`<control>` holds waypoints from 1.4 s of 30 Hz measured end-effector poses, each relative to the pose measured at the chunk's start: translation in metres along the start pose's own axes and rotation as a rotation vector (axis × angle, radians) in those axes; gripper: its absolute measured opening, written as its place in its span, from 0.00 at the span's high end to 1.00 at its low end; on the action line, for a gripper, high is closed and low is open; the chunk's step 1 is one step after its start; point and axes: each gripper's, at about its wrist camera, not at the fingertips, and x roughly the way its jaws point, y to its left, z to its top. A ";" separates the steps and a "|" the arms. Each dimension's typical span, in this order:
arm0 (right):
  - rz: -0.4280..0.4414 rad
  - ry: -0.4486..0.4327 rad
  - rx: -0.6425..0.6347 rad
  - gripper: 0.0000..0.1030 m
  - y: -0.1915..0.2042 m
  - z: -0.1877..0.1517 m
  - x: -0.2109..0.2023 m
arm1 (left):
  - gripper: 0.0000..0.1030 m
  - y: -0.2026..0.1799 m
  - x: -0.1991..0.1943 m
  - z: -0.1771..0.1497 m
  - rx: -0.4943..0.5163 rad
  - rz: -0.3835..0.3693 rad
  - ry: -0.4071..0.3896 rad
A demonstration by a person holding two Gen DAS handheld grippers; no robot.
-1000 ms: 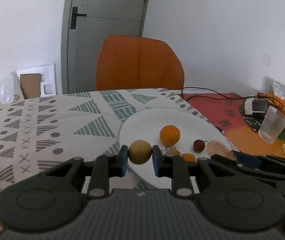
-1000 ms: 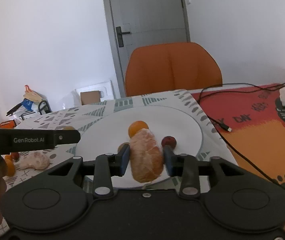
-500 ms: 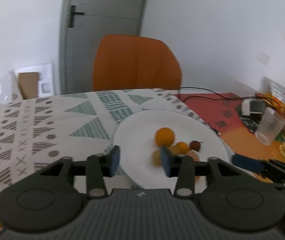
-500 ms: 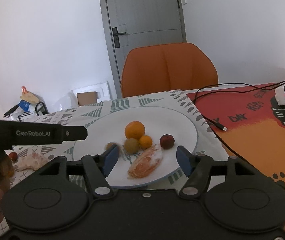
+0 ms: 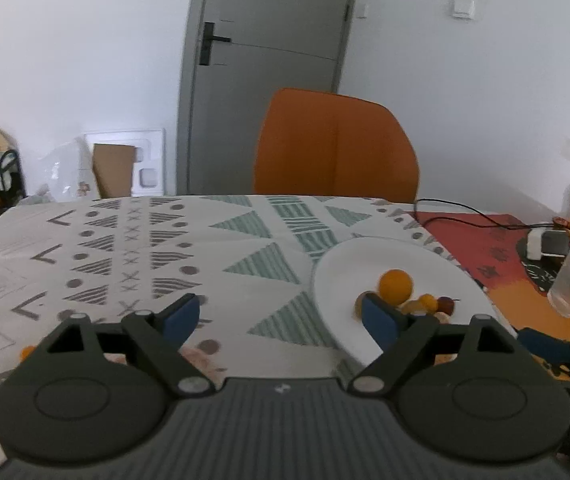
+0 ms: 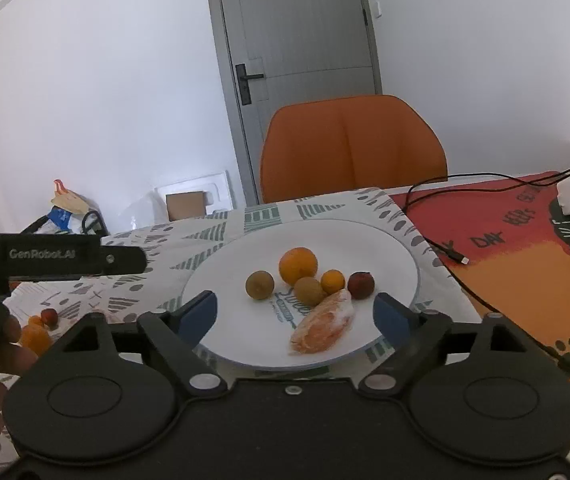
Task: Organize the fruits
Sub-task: 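Move both tools back toward the remaining fruits on the tablecloth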
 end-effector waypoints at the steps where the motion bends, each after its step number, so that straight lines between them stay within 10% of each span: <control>1: 0.003 0.000 0.006 0.11 0.001 0.000 0.000 | 0.15 0.003 -0.002 0.000 -0.003 0.009 -0.003; 42: 0.175 0.072 -0.023 0.00 0.074 -0.008 0.020 | 0.14 0.115 -0.053 -0.023 -0.111 0.251 -0.015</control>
